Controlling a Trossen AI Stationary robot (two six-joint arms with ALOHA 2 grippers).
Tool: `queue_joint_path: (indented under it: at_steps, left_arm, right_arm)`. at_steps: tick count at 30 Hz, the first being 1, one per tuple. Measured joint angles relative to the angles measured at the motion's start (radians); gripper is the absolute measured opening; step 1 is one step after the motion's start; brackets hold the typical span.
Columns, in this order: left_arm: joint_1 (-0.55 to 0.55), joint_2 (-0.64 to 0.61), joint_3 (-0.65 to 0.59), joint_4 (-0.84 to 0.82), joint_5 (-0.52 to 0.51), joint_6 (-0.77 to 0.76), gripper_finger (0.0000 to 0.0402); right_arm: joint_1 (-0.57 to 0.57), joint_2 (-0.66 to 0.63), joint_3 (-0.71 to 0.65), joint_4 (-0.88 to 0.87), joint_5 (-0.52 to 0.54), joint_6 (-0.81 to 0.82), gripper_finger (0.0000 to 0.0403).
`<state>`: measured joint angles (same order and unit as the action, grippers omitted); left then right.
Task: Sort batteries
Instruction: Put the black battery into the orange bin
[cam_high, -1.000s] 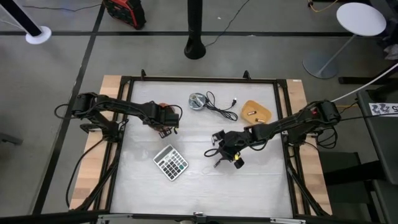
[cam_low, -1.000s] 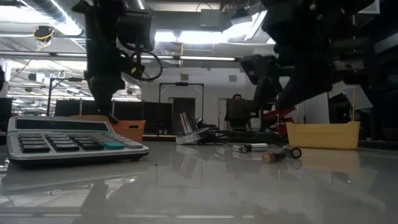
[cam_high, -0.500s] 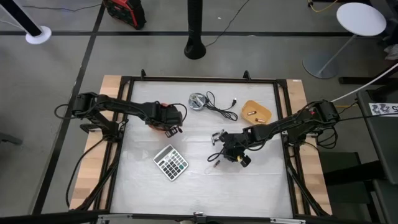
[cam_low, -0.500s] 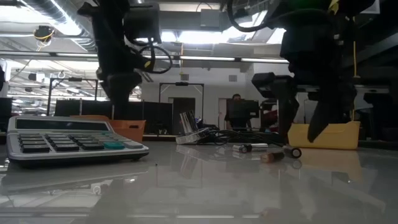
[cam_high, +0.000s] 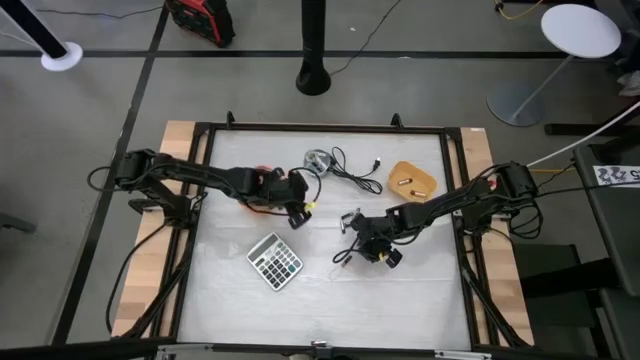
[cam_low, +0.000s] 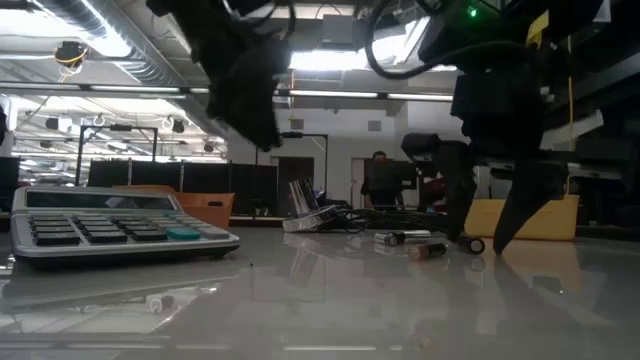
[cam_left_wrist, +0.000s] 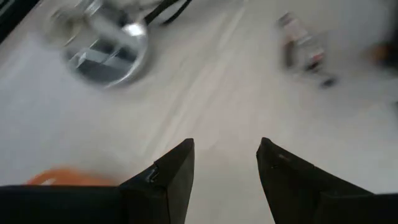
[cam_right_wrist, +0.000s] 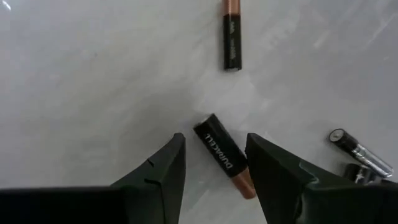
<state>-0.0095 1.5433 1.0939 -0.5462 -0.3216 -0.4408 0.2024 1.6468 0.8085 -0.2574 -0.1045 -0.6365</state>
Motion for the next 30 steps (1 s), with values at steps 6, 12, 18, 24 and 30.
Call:
queue_joint_path:
  at_steps: [6,12,18,24,30]
  left_arm:
    - [-0.087,0.014,0.0,0.173,0.031,-0.004,0.0164]
    - [-0.188,0.089,0.0,0.337,0.031,-0.005,0.0164]
    - [-0.26,0.206,0.0,0.554,0.031,0.0,0.0164]
    - [-0.289,0.332,0.0,0.739,0.029,0.002,0.0164]
    - [-0.292,0.433,0.0,0.871,0.027,0.003,0.0164]
  right_arm:
    - [0.0,0.032,0.005,0.005,0.017,0.002,0.0165]
    - [0.0,0.034,0.006,0.002,0.021,0.005,0.0136]
    - [0.001,0.035,0.006,0.006,0.022,0.022,0.0059]
    - [0.0,0.036,0.006,0.006,0.029,0.028,0.0012]
    - [0.0,0.037,0.005,0.009,0.03,0.055,0.0032]
